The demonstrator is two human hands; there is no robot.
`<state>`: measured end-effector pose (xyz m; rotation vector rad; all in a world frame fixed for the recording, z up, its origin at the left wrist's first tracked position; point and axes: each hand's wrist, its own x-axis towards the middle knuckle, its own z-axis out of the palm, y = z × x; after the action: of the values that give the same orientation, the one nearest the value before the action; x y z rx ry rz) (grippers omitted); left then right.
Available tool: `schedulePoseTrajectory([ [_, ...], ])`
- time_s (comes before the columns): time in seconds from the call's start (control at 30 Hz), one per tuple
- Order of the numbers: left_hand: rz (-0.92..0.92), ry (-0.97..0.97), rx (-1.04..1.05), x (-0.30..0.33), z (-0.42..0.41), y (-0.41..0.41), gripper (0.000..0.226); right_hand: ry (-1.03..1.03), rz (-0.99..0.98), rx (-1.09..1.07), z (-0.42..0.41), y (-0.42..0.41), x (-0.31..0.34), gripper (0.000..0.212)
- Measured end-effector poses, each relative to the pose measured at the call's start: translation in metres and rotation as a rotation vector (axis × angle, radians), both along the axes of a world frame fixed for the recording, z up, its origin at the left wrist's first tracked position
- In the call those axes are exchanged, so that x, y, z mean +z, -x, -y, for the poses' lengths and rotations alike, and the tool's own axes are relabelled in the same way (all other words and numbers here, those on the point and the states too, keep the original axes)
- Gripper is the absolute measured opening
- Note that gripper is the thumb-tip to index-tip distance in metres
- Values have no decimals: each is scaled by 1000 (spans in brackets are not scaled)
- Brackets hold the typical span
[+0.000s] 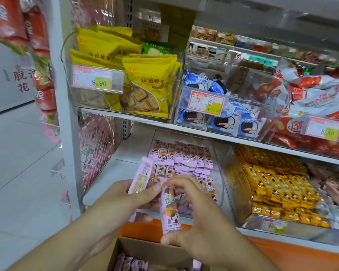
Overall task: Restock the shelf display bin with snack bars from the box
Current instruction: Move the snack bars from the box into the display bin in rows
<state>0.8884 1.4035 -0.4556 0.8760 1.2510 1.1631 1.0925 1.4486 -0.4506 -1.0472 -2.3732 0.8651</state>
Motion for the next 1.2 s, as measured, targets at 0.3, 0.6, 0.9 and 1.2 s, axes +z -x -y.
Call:
schedulePoseTrajectory([
  [0.3,-118,41,83,-7,-6,9,33,-31,176,-341,-85,-5,-30,71],
  [0.6,42,150,83,-9,-14,6,32,-6,271,-251,-93,1,-53,68],
  [0.9,-36,67,34,-10,-5,0,20,-42,162,-159,-50,-11,-21,69],
  [1.2,-195,-135,-3,-5,11,-26,33,221,-428,-185,-4,-6,2,26],
])
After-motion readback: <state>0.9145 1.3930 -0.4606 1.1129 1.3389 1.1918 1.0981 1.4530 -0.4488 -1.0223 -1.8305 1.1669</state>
